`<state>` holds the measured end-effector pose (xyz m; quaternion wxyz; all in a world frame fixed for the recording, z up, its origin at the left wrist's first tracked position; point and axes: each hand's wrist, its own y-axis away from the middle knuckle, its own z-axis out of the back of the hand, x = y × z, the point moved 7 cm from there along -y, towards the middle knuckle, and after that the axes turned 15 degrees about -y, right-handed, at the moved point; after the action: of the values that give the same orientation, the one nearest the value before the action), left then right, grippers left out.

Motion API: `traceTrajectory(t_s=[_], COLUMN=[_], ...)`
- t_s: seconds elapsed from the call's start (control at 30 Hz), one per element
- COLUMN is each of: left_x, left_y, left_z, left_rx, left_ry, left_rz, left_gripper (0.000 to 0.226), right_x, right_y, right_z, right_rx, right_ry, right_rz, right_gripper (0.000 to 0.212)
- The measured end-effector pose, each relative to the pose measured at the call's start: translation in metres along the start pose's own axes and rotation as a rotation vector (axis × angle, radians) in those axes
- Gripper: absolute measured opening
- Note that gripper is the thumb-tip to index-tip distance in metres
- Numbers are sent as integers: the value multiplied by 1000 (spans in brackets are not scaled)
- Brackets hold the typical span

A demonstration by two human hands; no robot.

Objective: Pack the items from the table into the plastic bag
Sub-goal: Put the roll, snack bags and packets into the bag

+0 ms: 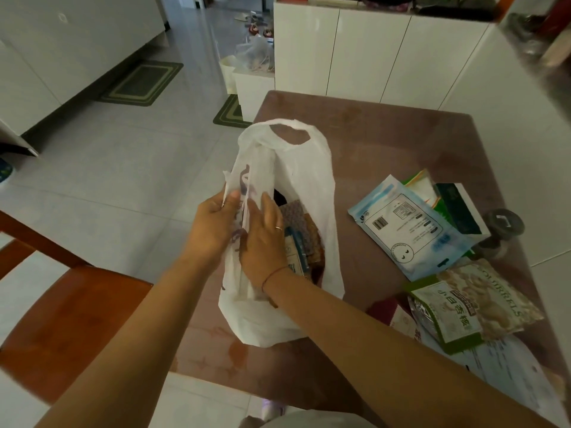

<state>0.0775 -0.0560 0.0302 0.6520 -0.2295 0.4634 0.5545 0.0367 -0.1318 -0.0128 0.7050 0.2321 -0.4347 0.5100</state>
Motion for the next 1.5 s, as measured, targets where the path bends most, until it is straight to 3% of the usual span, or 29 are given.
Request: traceTrajectory(t_s=[0.1,0.17,0.27,0.33,0.5,0.57,0.73,0.9,1.07,1.27,1.4,1.5], left_x=[8,12,13,12,12,14,11,12,13,14,15,14], left_y=[-5,-6,-8,-7,-6,-6,-5,-5,-5,-7,-5,-1], left_z=[11,15,13,10,11,14,23,30,28,26,23,20], left_rx=[-35,-35,-14,-3,0,-3,-23,-59,-59,-51,-19,-12], left_ry=[-7,-5,-2,-3,-33,-29,-48,-72,-95,-102,-103,-93], left_rz=[50,70,79,83,72,72,59,63,55,50,33,23], left_gripper=[36,35,35,35,35,35,31,28,28,28,33,34], right_x=[-9,-33,-69,-78,-83,-85,-78,-66,-58,-29,12,17], right_y=[4,11,24,29,25,28,28,24,21,8,14,28], right_z=[40,67,64,58,58,58,73,106,117,128,112,76], right_rx=[-118,-209,44,146,157,160,77,-158,-238,-177,-58,138], right_ry=[-351,-236,-77,16,-149,-242,-251,-349,-313,221,187,75], right_rz=[-28,-83,-318,-366,-494,-538,-450,-342,-270,-153,38,-37], right_gripper=[43,36,55,69,71,60,16,16,11,21,15,23])
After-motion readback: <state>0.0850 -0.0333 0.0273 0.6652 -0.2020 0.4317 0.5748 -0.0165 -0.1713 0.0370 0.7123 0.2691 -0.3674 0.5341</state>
